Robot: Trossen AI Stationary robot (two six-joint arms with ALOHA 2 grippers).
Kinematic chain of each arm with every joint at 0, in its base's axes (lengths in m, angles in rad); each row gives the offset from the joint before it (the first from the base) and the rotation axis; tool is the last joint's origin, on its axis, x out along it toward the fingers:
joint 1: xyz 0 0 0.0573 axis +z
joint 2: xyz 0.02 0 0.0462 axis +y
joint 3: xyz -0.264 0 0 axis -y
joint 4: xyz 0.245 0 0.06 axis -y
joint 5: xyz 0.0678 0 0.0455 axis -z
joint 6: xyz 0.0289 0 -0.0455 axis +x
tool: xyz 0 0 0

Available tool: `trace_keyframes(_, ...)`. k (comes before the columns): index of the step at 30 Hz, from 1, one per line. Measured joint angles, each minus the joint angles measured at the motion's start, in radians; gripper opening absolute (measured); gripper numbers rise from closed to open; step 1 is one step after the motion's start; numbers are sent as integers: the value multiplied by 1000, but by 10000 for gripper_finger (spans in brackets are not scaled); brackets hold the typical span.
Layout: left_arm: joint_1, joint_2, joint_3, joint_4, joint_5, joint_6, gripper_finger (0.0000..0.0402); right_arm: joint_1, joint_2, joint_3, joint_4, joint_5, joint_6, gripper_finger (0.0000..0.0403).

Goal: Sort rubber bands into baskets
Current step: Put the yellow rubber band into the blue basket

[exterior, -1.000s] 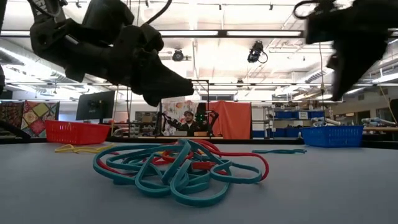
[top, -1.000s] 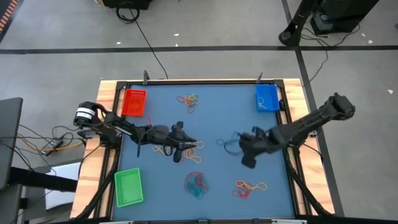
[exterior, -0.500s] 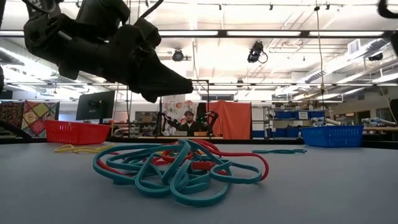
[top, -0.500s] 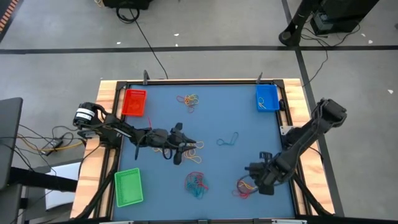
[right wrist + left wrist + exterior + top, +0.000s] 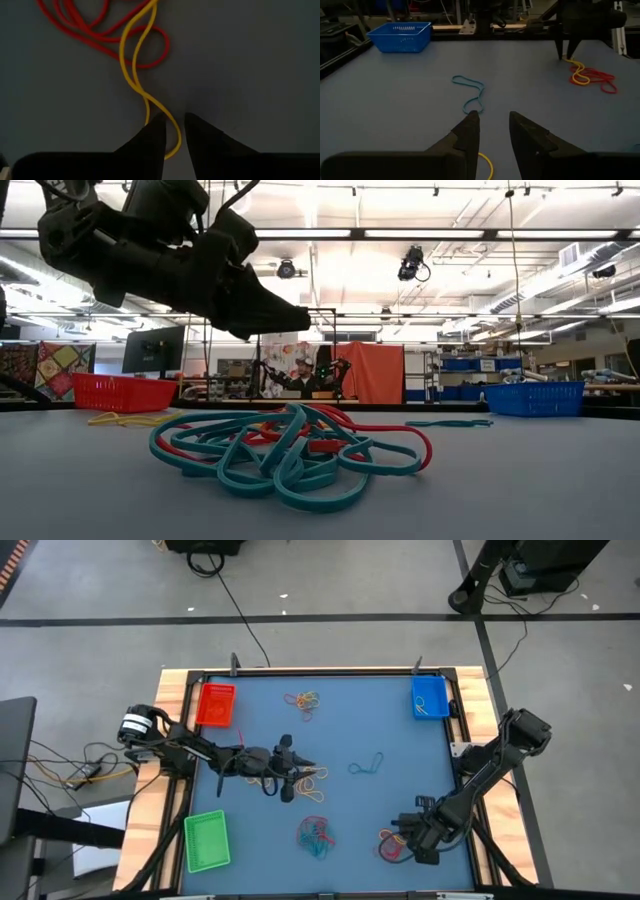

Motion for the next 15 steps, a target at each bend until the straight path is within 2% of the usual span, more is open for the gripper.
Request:
trace_keyframes(6,-1,0,0,-2,1,-13,111,5,58,8,-6,-18,0,61)
trace_keyframes(10,1,0,0,-4,2,-13,111,-3,50,5,0,-30,-21,15)
trace_keyframes(13,2,0,1,-4,2,-5,111,-17,7,0,3,7,-20,10)
trace_keyframes(15,2,0,0,-4,3,-1,111,-33,-27,-4,-14,70,-18,10)
